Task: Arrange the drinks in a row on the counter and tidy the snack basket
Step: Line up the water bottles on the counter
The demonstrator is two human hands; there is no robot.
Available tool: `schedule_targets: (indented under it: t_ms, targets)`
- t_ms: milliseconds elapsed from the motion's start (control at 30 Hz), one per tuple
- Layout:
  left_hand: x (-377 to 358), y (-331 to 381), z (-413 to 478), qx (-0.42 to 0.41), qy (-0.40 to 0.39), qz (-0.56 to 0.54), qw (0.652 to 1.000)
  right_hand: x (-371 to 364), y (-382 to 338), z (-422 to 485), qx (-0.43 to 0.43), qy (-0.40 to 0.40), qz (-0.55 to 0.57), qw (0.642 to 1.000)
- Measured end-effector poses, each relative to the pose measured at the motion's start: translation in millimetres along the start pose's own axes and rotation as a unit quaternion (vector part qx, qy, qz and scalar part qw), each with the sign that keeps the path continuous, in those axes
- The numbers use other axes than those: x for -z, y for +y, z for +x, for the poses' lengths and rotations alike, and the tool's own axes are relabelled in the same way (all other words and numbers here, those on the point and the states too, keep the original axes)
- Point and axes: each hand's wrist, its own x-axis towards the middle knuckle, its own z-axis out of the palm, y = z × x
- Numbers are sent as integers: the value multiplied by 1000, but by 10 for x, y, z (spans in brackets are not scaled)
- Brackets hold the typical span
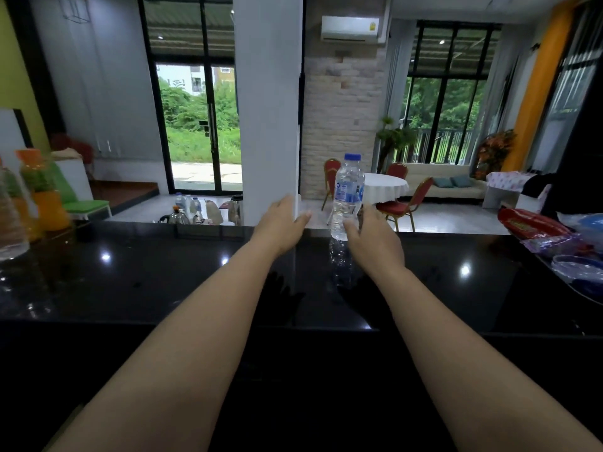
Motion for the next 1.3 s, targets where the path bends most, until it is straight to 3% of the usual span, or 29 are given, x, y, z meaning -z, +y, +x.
schedule_targets:
  t_ms: [233,900,1133,1300]
  targets:
    - [738,-472,-649,-3,25,108,994,-1,-657,-518,100,-66,-122,985]
    - [2863,-1864,-1782,-18,226,331,916,-1153,-3444,-1394,233,-151,-15,960]
    - [3197,-2361,-1695,22,278,235,931,-1611,-4003,-1430,236,-207,35,949]
    - [3304,-2573,-1534,70,238,85,965,-1917,-4202,-1404,208,-233,82,946]
